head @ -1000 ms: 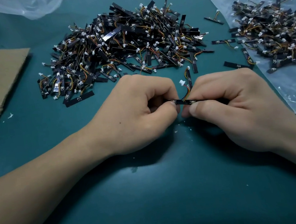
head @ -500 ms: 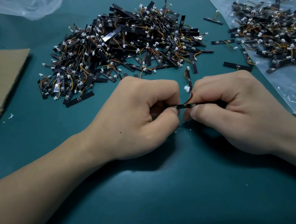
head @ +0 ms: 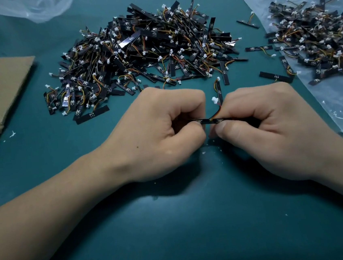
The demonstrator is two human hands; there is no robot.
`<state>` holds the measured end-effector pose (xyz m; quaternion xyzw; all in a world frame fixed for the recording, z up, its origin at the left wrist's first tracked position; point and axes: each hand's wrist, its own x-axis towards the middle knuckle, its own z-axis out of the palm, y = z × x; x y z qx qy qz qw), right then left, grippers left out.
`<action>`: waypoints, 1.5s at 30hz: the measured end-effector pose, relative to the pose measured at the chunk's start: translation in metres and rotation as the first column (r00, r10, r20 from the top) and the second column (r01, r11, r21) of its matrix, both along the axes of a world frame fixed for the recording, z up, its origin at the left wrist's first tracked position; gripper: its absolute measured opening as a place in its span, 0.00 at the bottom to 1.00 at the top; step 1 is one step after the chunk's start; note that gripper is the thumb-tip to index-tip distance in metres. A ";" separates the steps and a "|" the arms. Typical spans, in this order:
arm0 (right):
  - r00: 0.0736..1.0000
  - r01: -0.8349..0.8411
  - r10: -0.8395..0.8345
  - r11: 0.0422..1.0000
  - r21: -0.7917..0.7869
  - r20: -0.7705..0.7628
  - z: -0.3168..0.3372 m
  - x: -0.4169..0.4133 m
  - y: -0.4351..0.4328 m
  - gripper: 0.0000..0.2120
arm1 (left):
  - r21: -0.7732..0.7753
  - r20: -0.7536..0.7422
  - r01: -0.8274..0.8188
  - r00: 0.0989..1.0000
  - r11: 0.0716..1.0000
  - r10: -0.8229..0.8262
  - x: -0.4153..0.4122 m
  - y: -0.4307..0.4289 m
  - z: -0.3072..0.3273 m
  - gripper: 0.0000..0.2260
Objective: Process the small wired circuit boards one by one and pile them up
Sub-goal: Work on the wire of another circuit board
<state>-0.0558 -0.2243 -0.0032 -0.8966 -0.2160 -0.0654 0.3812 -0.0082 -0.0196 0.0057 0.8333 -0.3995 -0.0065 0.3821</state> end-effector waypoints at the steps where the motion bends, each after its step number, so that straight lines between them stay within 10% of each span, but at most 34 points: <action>1: 1.000 -0.006 0.006 1.000 -0.006 0.004 0.000 0.000 0.000 0.10 | 0.000 -0.003 -0.007 1.000 1.000 0.007 0.000 0.000 0.000 0.06; 34: 0.998 -0.054 0.054 0.999 -0.005 -0.035 0.002 -0.002 -0.002 0.12 | -0.046 0.014 0.063 0.998 0.997 -0.063 0.000 0.002 0.000 0.08; 40: 0.959 -0.280 0.277 0.960 -0.033 -0.058 0.002 0.000 -0.006 0.19 | -0.132 -0.027 0.184 0.982 0.974 -0.189 0.002 0.006 -0.001 0.07; 45: 0.996 -0.075 0.042 0.896 0.437 0.085 -0.002 -0.003 -0.006 0.10 | -0.389 -0.052 -0.131 0.991 0.912 0.120 0.009 0.007 -0.005 0.13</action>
